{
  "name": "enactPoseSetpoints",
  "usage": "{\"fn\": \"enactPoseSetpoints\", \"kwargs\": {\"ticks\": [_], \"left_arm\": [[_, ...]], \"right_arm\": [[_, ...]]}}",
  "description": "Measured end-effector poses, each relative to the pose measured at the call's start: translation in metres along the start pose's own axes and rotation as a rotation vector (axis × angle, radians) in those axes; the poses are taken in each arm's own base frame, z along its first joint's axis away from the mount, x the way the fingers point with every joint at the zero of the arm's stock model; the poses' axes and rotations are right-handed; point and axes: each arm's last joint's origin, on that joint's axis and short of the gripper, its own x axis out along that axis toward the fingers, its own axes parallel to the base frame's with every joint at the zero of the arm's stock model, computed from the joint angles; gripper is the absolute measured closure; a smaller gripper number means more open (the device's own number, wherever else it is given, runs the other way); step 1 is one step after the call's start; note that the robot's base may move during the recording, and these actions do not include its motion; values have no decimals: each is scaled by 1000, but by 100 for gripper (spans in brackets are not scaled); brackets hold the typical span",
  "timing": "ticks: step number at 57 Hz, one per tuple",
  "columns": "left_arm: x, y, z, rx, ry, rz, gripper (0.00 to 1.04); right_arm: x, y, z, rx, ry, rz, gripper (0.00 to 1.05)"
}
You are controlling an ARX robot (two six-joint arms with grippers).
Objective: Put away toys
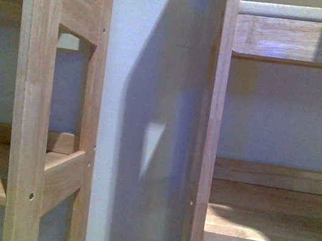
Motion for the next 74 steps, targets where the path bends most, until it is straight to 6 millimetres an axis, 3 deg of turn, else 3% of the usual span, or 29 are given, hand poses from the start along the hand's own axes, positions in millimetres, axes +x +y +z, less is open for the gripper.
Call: {"fn": "enactPoseSetpoints", "kwargs": {"ticks": [24,37,74], "left_arm": [[0,0,0,0,0,0,6],[0,0,0,0,0,0,6],[0,0,0,0,0,0,6]], "right_arm": [[55,9,-31,85,17,71,99],[88,19,-58,100,33,83,99],[152,39,-108,157,53,77,99]]}}
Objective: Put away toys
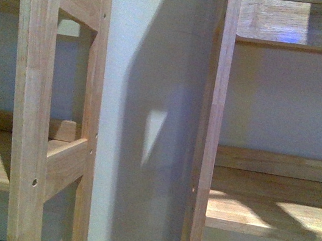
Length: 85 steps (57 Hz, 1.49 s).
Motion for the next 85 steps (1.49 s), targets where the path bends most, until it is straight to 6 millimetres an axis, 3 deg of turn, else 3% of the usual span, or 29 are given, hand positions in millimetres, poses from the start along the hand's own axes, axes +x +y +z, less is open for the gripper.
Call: {"fn": "enactPoseSetpoints", "kwargs": {"ticks": [23,58,85], "left_arm": [[0,0,0,0,0,0,6],[0,0,0,0,0,0,6],[0,0,0,0,0,0,6]], "right_arm": [[23,12,-17,81,-6,17,99],[57,-6,-39,184,17,-29,99],[54,2,-49,193,33,-57,99]]}}
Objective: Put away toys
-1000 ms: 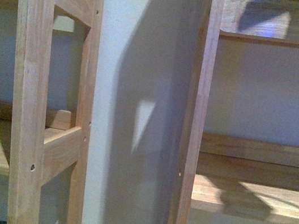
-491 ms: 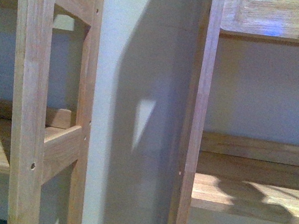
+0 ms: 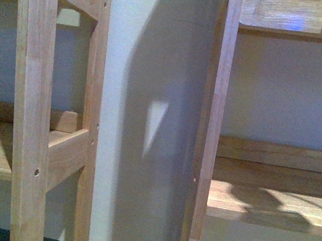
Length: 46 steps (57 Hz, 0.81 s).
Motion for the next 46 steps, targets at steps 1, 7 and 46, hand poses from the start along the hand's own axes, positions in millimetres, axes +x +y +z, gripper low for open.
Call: {"fn": "enactPoseSetpoints", "kwargs": {"ticks": [1,7,46], "left_arm": [[0,0,0,0,0,0,6],[0,0,0,0,0,0,6],[0,0,0,0,0,0,6]], "right_arm": [[0,0,0,-1,0,-3,99],[-2,-1,1,-6,8,-13,98],[-8,8,10,-124,-36,-45,7]]}}
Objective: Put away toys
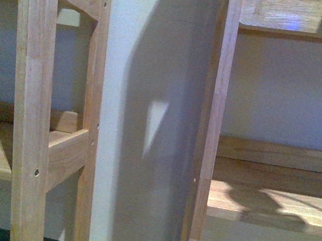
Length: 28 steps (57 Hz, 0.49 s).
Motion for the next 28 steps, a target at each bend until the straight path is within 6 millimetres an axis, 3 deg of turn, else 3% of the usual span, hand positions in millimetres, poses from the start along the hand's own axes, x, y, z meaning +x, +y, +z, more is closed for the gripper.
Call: {"fn": "enactPoseSetpoints", "kwargs": {"ticks": [28], "left_arm": [[0,0,0,0,0,0,6]], "right_arm": [[-34,13,35,-96,-156,-17,6]]}}
